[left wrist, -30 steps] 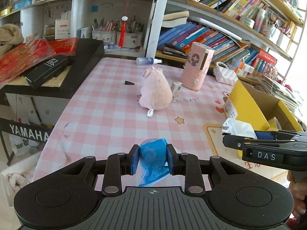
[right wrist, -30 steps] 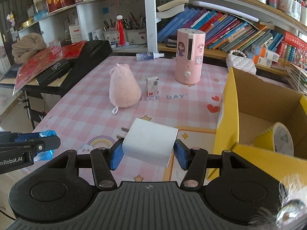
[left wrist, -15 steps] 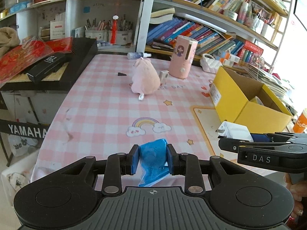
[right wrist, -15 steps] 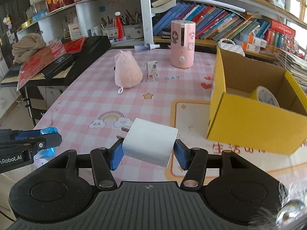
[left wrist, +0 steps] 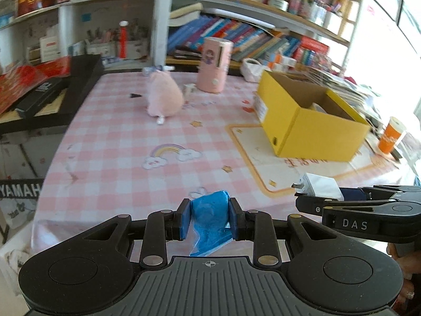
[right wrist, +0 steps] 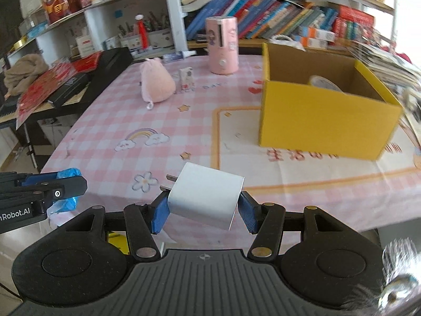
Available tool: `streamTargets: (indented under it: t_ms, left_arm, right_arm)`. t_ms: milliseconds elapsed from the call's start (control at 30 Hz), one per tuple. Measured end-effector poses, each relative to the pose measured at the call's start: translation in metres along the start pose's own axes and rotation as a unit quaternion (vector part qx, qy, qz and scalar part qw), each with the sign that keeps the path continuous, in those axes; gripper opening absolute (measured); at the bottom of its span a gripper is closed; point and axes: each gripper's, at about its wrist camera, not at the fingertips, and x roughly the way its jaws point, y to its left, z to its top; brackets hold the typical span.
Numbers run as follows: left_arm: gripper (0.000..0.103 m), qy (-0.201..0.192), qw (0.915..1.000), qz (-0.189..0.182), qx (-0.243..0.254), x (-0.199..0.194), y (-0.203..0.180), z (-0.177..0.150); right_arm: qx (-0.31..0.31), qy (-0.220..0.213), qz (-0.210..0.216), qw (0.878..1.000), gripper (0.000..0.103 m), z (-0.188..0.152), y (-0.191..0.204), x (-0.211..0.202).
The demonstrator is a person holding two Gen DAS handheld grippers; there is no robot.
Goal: Organize objects
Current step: 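Carry the blue packet and white charger with both grippers toward the yellow box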
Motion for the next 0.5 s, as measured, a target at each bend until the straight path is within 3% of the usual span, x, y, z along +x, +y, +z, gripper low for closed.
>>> streamTargets:
  t_ms: [500]
  left_arm:
    - [0.027, 0.019, 0.9940, -0.080, 0.071, 0.018, -0.053, -0.001]
  right_arm:
    - [0.082, 0.005, -0.080, 0.993, 0.053, -0.036, -0.048, -0.036]
